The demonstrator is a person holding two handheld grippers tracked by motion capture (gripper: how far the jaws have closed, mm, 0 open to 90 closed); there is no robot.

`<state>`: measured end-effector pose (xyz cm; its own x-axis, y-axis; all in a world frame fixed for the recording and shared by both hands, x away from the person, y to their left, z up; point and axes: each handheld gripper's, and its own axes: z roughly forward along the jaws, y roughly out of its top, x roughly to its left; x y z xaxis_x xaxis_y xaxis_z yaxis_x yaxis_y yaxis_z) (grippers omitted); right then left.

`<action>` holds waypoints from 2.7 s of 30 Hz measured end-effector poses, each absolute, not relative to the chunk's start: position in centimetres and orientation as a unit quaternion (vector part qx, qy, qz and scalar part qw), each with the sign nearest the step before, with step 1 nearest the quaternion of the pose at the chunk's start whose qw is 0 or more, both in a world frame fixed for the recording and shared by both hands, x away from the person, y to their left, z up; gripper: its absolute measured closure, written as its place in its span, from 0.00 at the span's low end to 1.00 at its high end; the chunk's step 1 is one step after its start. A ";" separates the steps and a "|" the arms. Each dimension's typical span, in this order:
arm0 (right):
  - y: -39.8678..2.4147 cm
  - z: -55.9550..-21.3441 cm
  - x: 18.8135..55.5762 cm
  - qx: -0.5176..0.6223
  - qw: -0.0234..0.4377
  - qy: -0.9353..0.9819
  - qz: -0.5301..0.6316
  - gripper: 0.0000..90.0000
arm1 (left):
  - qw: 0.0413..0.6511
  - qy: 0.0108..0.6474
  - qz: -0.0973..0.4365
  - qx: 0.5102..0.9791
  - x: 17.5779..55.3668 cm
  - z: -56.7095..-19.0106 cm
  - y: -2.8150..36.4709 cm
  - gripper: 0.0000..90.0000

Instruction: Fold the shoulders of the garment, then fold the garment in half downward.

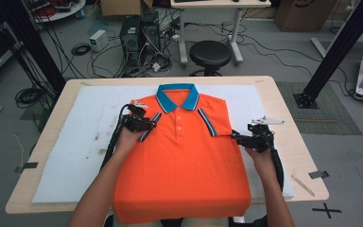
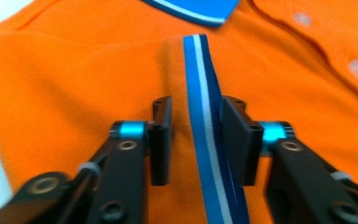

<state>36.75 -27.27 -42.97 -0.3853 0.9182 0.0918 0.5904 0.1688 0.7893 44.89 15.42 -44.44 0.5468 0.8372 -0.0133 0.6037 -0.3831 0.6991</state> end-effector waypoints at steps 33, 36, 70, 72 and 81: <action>-27.0 -43.2 36.6 0.503 0.227 0.743 0.378 0.24 | 0.482 0.481 0.232 0.695 41.3 -43.2 22.9 0.22; -27.1 -43.1 36.4 0.499 0.226 0.744 0.382 0.24 | 0.482 0.484 0.233 0.692 41.1 -43.3 23.2 0.22; -27.4 -44.7 31.7 0.488 0.176 0.779 0.352 0.67 | 0.416 0.528 0.162 0.722 30.8 -45.3 25.6 0.51; -27.2 -44.8 31.2 0.485 0.174 0.783 0.350 0.70 | 0.412 0.526 0.158 0.727 30.3 -45.5 25.4 0.51; -27.1 -45.1 29.5 0.483 0.176 0.788 0.339 0.85 | 0.376 0.522 0.202 0.738 28.9 -45.4 24.0 0.68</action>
<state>29.52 -27.08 -45.09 -0.4711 0.8807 0.0495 0.6416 0.3037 0.7043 28.90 23.95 -45.45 0.3733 0.9229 -0.0946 0.6196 -0.1721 0.7658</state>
